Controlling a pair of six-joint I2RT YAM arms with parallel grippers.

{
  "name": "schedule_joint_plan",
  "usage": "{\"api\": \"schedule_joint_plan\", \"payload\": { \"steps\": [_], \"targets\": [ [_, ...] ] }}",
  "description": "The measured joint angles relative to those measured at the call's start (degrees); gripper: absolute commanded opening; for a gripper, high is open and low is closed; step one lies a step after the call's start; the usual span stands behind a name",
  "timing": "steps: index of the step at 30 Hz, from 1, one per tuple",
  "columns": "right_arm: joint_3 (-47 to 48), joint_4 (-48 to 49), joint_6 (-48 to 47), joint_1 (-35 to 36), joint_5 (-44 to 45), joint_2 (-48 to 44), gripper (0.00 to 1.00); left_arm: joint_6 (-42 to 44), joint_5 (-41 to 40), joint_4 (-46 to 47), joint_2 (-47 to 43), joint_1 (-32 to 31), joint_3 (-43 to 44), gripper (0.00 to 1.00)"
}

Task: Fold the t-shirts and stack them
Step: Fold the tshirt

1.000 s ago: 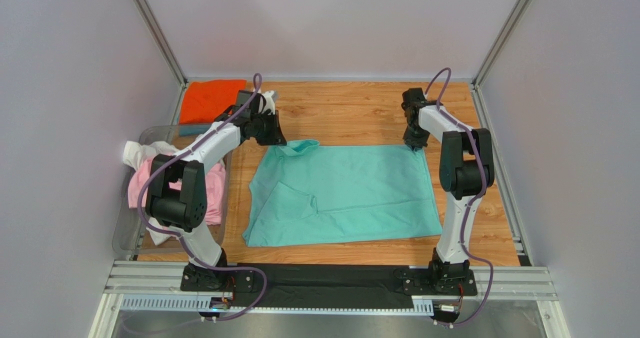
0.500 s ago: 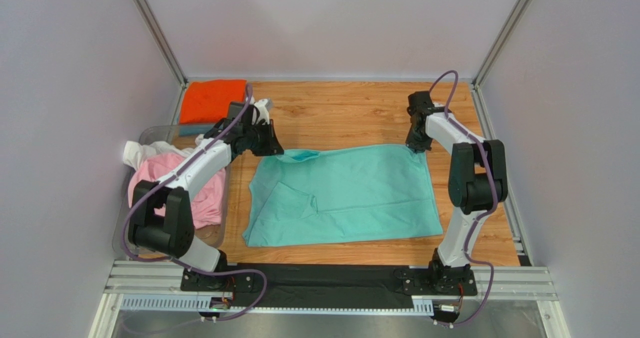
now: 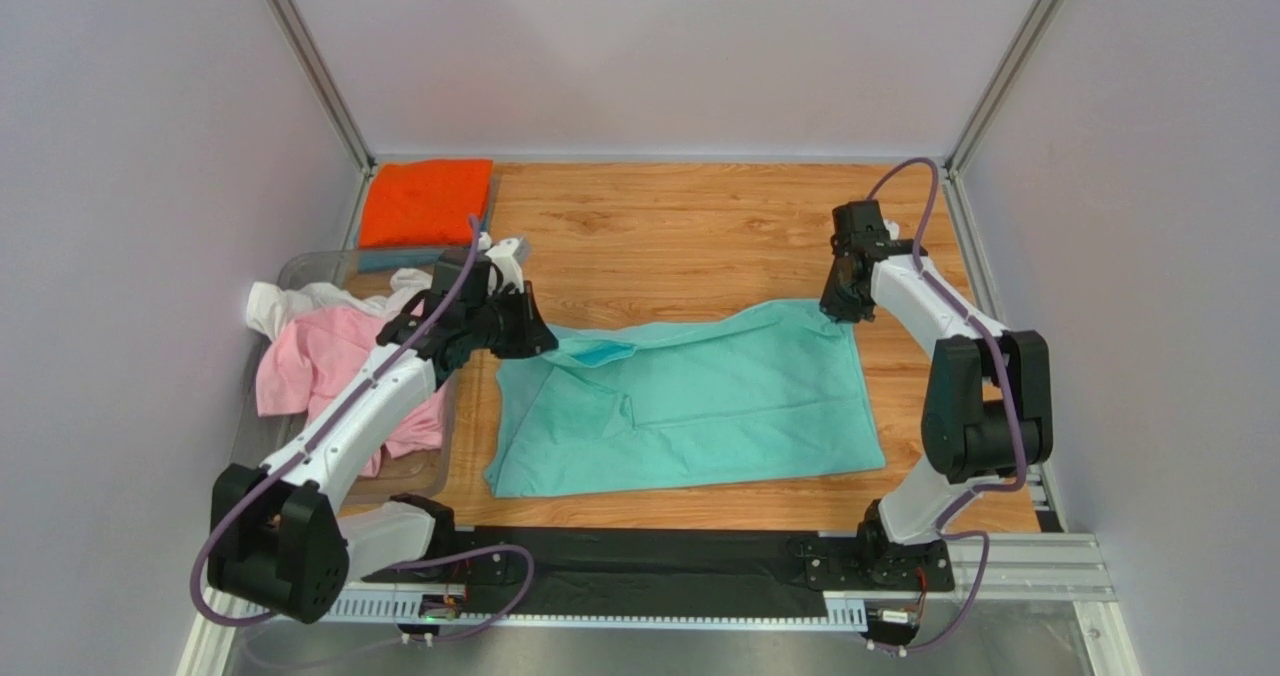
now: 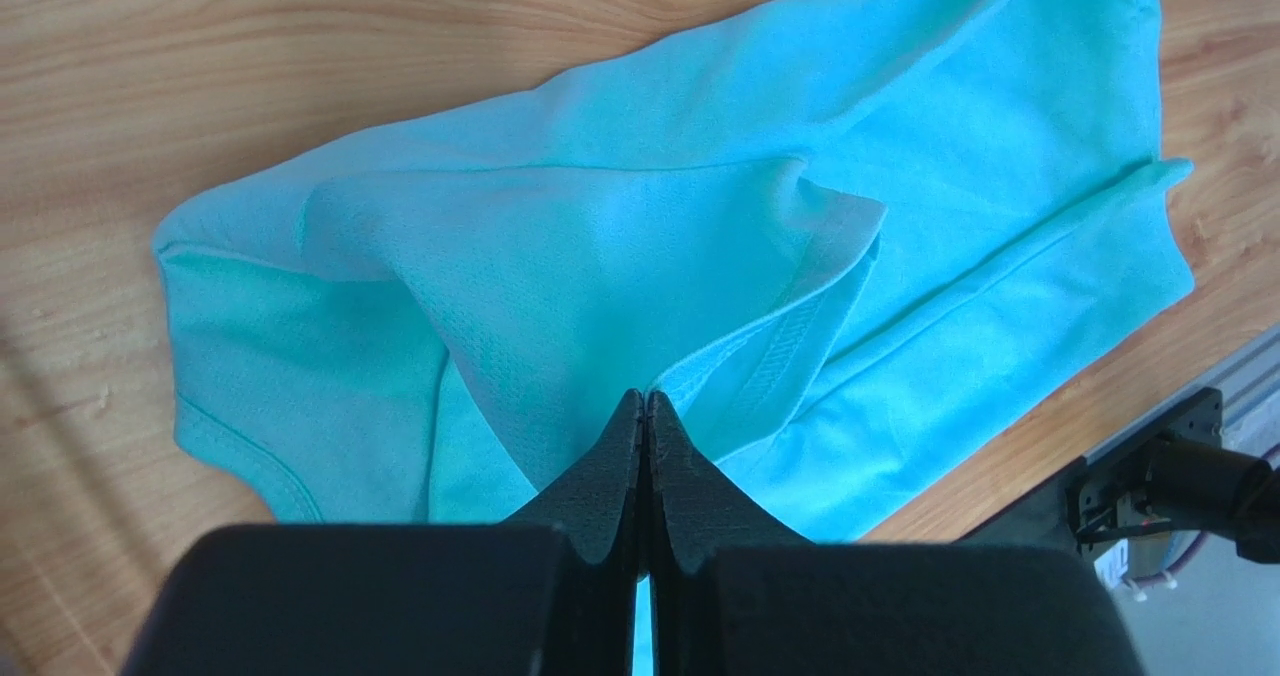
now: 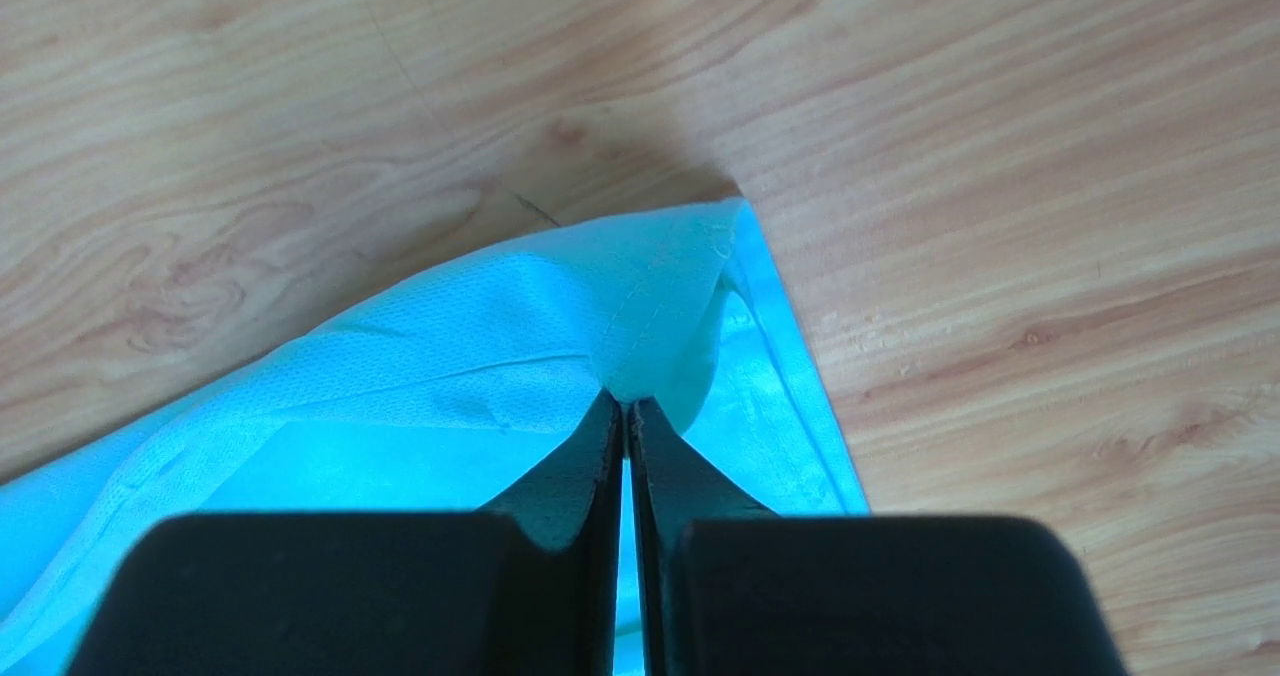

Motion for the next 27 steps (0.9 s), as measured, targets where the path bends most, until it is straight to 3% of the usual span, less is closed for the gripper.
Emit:
{"api": "schedule_joint_plan", "payload": {
  "steps": [13, 27],
  "targets": [
    [-10.58, -1.73, -0.59, 0.0, -0.61, -14.34, 0.06, -3.45, -1.03, -1.64, -11.39, -2.58, -10.27, 0.0],
    [-16.7, -2.75, -0.57, 0.0, 0.63, -17.53, 0.07, -9.75, -1.6, -2.01, -21.88, -4.87, -19.63, 0.0]
  ]
}}
